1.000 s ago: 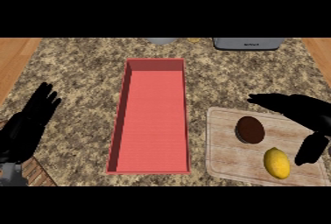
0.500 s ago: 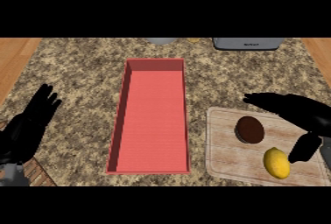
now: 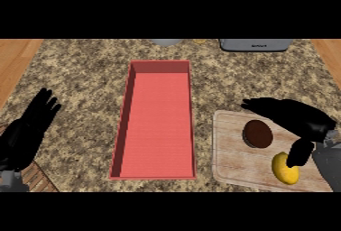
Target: Pick the cupcake from the cutting board and place it in the cardboard box
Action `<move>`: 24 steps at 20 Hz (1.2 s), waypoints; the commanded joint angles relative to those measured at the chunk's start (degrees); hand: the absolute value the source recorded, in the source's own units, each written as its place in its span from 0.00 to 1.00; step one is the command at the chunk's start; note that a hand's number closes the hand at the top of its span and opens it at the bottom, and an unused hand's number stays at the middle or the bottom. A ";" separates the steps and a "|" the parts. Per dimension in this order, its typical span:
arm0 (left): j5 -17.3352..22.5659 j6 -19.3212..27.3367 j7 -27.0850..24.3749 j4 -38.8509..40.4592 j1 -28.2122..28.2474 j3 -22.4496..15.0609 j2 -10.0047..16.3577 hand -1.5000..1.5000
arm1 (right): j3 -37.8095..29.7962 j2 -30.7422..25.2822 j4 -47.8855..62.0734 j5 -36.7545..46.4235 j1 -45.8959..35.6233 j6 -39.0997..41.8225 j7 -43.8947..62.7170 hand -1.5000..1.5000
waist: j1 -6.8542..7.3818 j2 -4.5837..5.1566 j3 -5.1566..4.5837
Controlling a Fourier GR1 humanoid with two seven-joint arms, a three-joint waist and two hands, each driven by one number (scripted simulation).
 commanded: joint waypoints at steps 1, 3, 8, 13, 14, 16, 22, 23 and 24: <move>-1.04 0.09 1.69 -4.37 1.37 -0.47 -1.79 0.50 | 0.93 2.11 2.81 3.93 1.54 -3.38 -1.65 0.00 | 0.06 -0.02 -0.09; -2.21 -0.85 -2.24 2.46 -1.40 -0.23 -2.38 0.50 | 1.03 0.75 2.74 5.87 3.97 -5.26 -3.05 0.00 | -0.17 0.02 -0.10; -0.70 1.34 5.60 -4.01 -2.16 0.01 -2.38 0.50 | -0.34 4.81 2.17 6.06 -3.45 2.25 2.85 0.00 | 0.09 -0.01 -0.10; -2.97 0.85 2.03 -2.05 -0.53 0.01 -3.18 0.50 | 0.41 3.43 4.04 9.93 2.19 -3.18 -2.22 0.00 | -0.08 -0.02 -0.10; -1.21 -2.26 0.17 1.24 -1.00 2.27 -1.32 0.50 | -0.13 3.44 6.95 10.15 0.26 -3.06 -3.41 0.00 | -0.01 0.01 -0.10; -1.79 -0.99 2.17 -1.46 -0.09 2.22 -1.73 0.50 | 1.99 5.80 7.16 12.25 1.28 -4.82 -2.50 0.00 | 0.04 -0.01 -0.10; -2.76 -0.51 2.31 2.51 -5.24 1.80 -2.12 0.50 | 1.56 5.21 9.50 14.72 0.38 -4.37 -4.09 0.00 | -0.18 0.02 -0.11; -1.84 -2.87 -1.39 -0.13 1.12 2.10 -2.86 0.50 | 1.51 5.19 6.99 14.88 1.48 -3.76 -3.51 0.00 | -0.05 -0.04 -0.11; -3.62 0.98 3.29 2.90 -6.81 1.19 -2.61 0.50 | 0.88 5.89 10.39 15.13 -1.13 -4.32 -3.80 0.00 | -0.18 0.04 -0.10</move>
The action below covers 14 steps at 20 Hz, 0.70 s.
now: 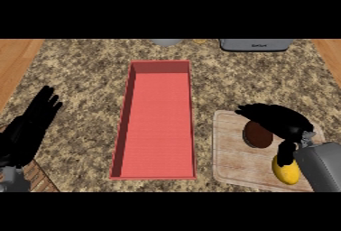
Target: Pick the cupcake from the cutting board and place it in the cardboard box
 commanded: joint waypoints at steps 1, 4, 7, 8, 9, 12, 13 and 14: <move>-1.65 1.19 -0.08 -2.07 1.39 -0.48 -2.19 0.50 | 1.53 1.12 2.73 3.44 3.59 -5.74 -1.18 0.00 | 0.01 0.06 -0.45; -1.12 -0.16 -2.44 -0.11 1.74 0.36 -2.69 0.50 | -0.60 1.87 2.34 2.81 1.82 -3.32 -0.76 0.00 | -0.05 0.05 -0.46; 0.04 -1.30 -1.53 1.39 0.02 1.01 -1.77 0.50 | -0.48 3.55 8.83 4.42 -1.69 -5.85 -2.22 0.00 | 0.08 0.10 -0.46; -0.04 -0.44 1.73 2.05 -4.32 1.42 -0.31 0.50 | -0.59 1.74 6.78 4.44 1.16 -6.08 -3.72 0.00 | -0.18 0.08 -0.46; 0.05 0.19 0.44 -4.15 2.97 -0.54 -3.06 0.50 | -1.69 2.72 10.92 4.12 -4.45 -4.17 -3.00 0.00 | 0.38 0.07 -0.45; 0.26 -0.10 1.82 1.06 -2.93 2.25 -0.11 0.50 | -1.32 4.69 7.61 4.53 -0.62 -8.61 -3.73 1.00 | -0.11 0.07 -0.46; -1.42 0.74 0.72 -2.50 1.76 -0.42 -2.37 0.50 | -0.49 4.40 8.46 4.80 0.42 -10.92 -6.31 1.00 | 0.05 0.05 -0.45; -1.10 1.52 1.93 -4.22 0.80 -0.58 -2.53 0.50 | -2.08 2.88 10.82 3.82 -0.93 -11.24 -9.21 1.00 | 0.11 0.06 -0.44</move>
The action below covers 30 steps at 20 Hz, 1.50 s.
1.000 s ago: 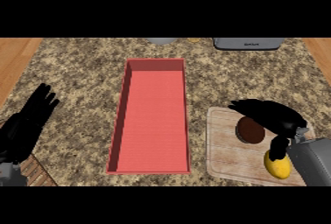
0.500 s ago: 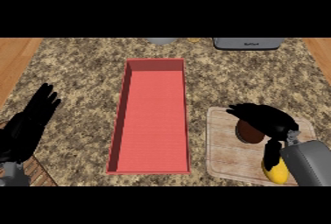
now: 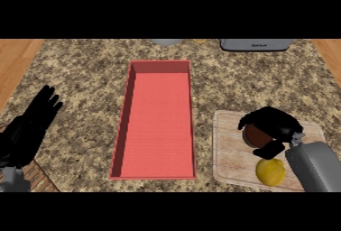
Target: Pick the cupcake from the cutting board and place it in the cardboard box
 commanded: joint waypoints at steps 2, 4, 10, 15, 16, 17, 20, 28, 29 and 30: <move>0.90 -1.15 0.92 -4.68 3.69 0.70 -1.01 0.50 | 0.37 -0.37 -1.90 0.72 0.83 -1.83 -3.72 1.00 | 0.05 -0.11 -0.46; 0.56 -2.36 -2.55 -1.23 3.48 1.86 -1.21 0.50 | 0.31 1.01 2.47 1.74 0.42 -4.74 -4.93 1.00 | 0.11 -0.04 -0.46; 0.26 -0.55 -0.11 -0.13 0.05 0.55 -1.12 0.50 | 0.73 12.96 0.63 4.44 -3.49 -0.63 12.45 1.00 | 0.11 -0.09 -0.52; 0.41 -0.47 -0.12 -0.53 -0.53 -0.64 -0.81 0.50 | -6.79 21.36 4.01 3.58 -5.74 -4.79 32.46 1.00 | 2.39 0.63 -0.57; 0.33 -0.52 -0.13 -0.34 -0.79 -0.97 -0.83 0.50 | -7.32 21.44 3.78 2.79 -6.05 -5.85 36.05 1.00 | 2.62 0.46 -0.50; 0.32 -0.56 0.02 -0.38 -1.29 -1.04 -0.54 0.50 | -7.46 21.51 4.14 2.65 -7.11 -6.74 39.33 1.00 | 3.86 0.60 -0.44; -0.07 -1.02 0.14 0.37 -3.03 -2.84 -0.81 0.50 | -6.29 21.63 3.82 3.09 -10.65 -10.02 49.18 1.00 | 5.70 0.52 -0.50; 0.29 -2.32 0.74 3.43 -8.14 -6.29 -2.25 0.50 | -1.38 21.73 5.02 3.34 -25.49 -17.98 74.31 1.00 | 12.14 1.02 -0.71; -0.11 -2.00 0.75 3.37 -9.05 -6.97 -2.68 0.50 | 0.19 21.74 5.01 3.37 -27.52 -18.59 77.38 1.00 | 12.46 0.71 -0.69; -0.18 -2.31 0.99 4.33 -9.12 -7.51 -2.77 0.50 | 1.18 21.74 5.12 3.88 -29.87 -19.55 80.25 1.00 | 12.92 0.82 -0.75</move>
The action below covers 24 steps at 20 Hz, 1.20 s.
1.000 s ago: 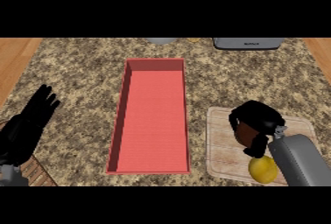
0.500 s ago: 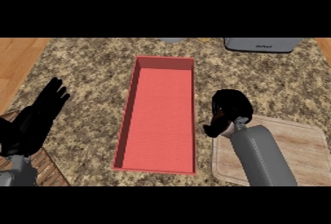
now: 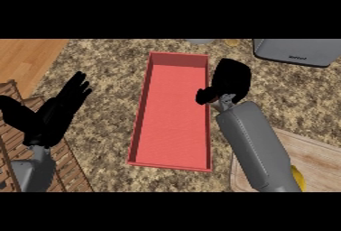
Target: Pick the cupcake from the cutting board and place it in the cardboard box
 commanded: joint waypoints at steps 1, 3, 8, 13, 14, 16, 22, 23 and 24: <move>-0.40 -0.81 0.29 0.42 -1.74 -1.62 -0.48 0.50 | 3.37 0.16 1.00 1.75 -9.83 -3.63 13.08 1.00 | 2.83 0.02 -0.67; -0.35 -0.68 0.41 0.88 -2.03 -1.59 -0.48 0.50 | 4.94 0.16 1.70 3.04 -13.84 -3.86 19.08 1.00 | 3.95 -0.44 -0.76; -0.70 -0.22 0.28 2.69 -3.34 -1.95 -0.61 0.50 | 6.06 0.15 4.86 7.59 -23.21 -4.50 28.40 1.00 | 3.83 -0.64 -0.90; -1.35 0.32 -0.75 3.96 -3.95 -2.71 -1.78 0.50 | 6.40 0.14 8.83 11.02 -28.88 -4.25 34.40 1.00 | 2.04 -0.39 -0.95; -1.35 0.44 -0.26 3.24 -3.16 -2.48 -1.01 0.50 | 5.74 0.14 10.10 11.63 -29.43 -4.16 35.77 1.00 | 1.95 -0.60 -0.83; -1.30 0.61 -0.80 3.04 -3.60 -2.14 -0.94 0.50 | 5.13 0.13 11.50 12.00 -31.56 -4.05 36.34 1.00 | 1.77 -0.54 -0.85; -1.00 1.32 0.22 2.35 -2.61 -0.55 0.23 0.50 | 3.08 0.13 16.49 11.95 -34.96 -2.22 36.44 1.00 | -0.09 -0.79 -0.70; -1.22 1.40 -1.27 2.07 -1.48 -0.89 -0.63 0.50 | 2.05 0.13 17.77 11.54 -34.51 -2.64 36.44 1.00 | -0.47 -0.60 -0.71; -1.28 1.41 -1.25 1.92 -1.08 -1.38 -0.95 0.50 | 1.75 0.13 18.39 11.15 -35.95 -3.10 36.45 1.00 | -0.49 -0.53 -0.70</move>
